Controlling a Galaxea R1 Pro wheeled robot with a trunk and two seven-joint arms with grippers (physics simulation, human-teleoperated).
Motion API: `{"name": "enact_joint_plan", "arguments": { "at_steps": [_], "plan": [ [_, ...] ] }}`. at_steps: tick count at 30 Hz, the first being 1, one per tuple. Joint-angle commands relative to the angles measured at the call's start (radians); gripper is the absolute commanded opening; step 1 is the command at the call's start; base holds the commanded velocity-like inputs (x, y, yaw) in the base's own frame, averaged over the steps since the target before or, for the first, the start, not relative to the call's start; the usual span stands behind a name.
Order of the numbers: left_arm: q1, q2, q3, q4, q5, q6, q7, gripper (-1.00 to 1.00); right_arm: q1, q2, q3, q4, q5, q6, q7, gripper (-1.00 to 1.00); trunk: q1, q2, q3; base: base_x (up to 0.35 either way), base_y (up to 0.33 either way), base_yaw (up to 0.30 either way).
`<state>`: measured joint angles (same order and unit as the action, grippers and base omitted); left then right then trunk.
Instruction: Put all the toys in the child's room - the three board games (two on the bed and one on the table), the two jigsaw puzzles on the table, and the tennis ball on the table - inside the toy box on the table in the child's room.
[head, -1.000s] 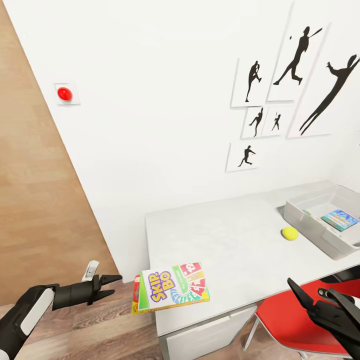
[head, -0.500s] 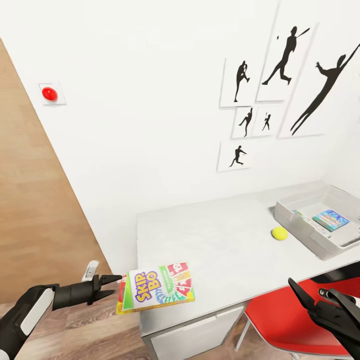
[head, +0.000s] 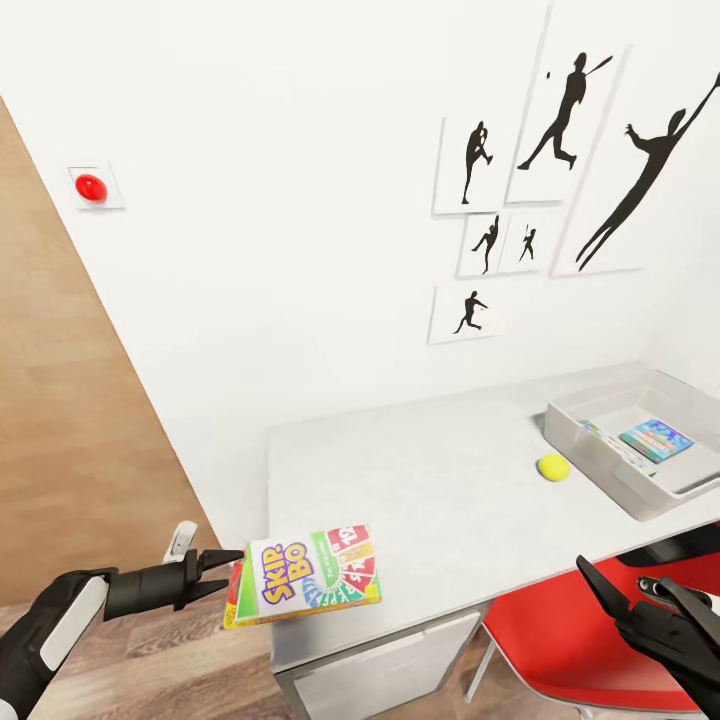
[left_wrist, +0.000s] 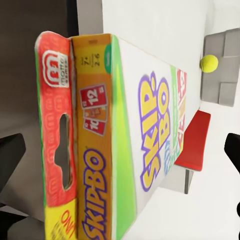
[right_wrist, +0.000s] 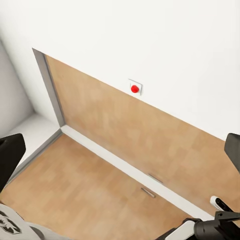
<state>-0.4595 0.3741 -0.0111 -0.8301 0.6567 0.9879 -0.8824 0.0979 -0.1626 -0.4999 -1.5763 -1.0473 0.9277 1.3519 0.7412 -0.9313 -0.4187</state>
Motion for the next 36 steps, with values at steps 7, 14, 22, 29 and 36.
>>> {"name": "enact_joint_plan", "arguments": {
  "at_steps": [7,14,22,29,36],
  "plan": [
    [-0.001,0.002,-0.001,0.0,0.0,0.003,-0.003,1.0,0.0,0.0,0.0,-0.001,-0.005,0.007,-0.001,1.0,0.0,-0.001,-0.001,0.0,-0.001,0.0],
    [-0.001,0.002,0.0,0.0,0.0,0.003,-0.004,1.0,0.0,0.0,0.0,0.0,-0.005,0.007,-0.001,1.0,0.012,-0.022,-0.01,0.0,0.0,0.0],
    [-0.001,0.003,0.0,0.0,0.001,0.003,-0.004,1.0,0.0,0.0,0.0,0.001,-0.005,0.007,0.0,1.0,0.031,-0.057,-0.026,0.0,0.0,0.0],
    [-0.001,0.003,0.0,0.0,0.001,0.003,-0.004,1.0,0.0,0.0,0.0,0.001,-0.005,0.007,0.0,1.0,0.046,-0.085,-0.038,0.0,0.0,0.0],
    [-0.001,0.003,0.0,0.0,0.001,0.003,-0.004,1.0,0.0,0.0,0.0,0.001,-0.005,0.007,0.0,1.0,0.058,-0.106,-0.048,0.0,0.0,0.0]
  ]
}}
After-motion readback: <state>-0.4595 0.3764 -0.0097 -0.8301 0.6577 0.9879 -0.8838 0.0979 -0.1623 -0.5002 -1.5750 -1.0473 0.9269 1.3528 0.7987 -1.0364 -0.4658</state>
